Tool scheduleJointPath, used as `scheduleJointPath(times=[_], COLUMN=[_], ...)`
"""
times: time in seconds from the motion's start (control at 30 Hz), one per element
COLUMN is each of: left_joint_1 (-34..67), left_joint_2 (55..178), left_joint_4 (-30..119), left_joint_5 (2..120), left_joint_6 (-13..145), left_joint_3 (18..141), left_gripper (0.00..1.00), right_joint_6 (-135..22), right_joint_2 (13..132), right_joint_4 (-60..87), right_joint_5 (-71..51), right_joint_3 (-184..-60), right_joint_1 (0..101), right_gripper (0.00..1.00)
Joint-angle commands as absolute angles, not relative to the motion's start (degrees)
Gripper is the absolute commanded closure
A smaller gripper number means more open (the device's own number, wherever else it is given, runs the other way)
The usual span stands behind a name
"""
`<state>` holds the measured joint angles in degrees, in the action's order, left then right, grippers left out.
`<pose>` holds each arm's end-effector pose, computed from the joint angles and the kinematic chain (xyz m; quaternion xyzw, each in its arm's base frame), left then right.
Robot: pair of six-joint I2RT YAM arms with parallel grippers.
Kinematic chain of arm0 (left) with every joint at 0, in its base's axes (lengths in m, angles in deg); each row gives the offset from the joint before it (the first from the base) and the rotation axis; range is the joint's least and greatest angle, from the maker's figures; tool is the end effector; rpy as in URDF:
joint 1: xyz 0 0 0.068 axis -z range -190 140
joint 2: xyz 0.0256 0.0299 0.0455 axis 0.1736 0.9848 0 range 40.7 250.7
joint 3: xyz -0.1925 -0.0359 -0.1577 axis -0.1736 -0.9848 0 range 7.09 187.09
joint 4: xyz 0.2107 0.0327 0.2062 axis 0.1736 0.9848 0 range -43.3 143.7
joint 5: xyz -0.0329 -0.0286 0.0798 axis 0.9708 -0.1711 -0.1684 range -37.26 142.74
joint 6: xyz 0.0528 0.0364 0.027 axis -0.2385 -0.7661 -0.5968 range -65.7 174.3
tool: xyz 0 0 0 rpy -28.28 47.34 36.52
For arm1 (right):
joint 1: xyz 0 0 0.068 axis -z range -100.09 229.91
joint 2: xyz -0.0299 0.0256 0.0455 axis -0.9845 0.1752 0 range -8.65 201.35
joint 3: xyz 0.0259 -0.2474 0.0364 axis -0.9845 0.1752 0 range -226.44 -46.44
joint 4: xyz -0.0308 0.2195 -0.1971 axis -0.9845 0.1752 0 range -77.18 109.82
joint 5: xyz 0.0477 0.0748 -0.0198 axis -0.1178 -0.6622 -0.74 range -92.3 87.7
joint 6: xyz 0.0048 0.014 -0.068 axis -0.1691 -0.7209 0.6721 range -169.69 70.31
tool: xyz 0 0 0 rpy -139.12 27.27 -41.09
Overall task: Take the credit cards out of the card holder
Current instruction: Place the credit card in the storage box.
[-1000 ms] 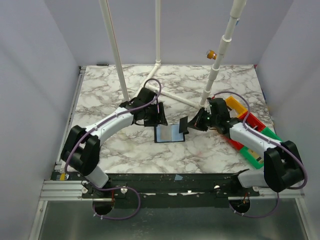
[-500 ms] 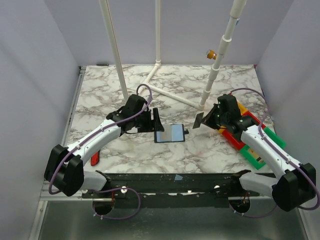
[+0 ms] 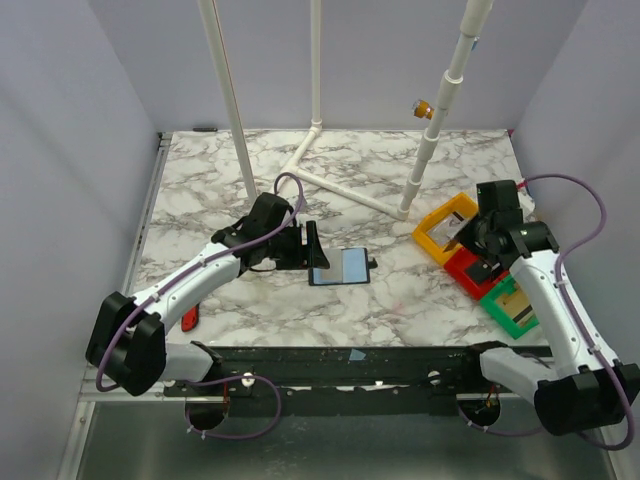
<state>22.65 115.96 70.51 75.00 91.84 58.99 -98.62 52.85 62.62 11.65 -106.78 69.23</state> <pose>0.2640 -0.1946 0.1979 0.0315 0.9156 -0.3530 0.1898 0.2671 0.0365 0.2801 0.3449 0.8706 0.0655 0.3447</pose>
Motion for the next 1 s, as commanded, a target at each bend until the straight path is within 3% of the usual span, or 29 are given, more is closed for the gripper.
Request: scheduleJointPath(times=[0.0,0.17,0.97], left_joint_1=[22.59,22.58,22.61], left_joint_2=[114.27,114.10,114.12], left_joint_4=[69.07,68.69,68.41], left_joint_5=[77.06,77.35,76.95], left_joint_6=[91.48,91.55,91.48], left_joint_3=[58.77,58.42,58.11], left_gripper=[0.31,0.31,0.31], right_joint_6=[-94.88,-88.66,-86.52], right_joint_2=[54.26,57.41,71.72], right_joint_4=[71.42,68.27,56.16], right_joint_5=[18.98,16.48,21.12], right_joint_3=[-108.49,-108.95,-105.90], right_joint_1=[75.98,86.86,90.25], right_gripper=[0.99,0.99,0.99])
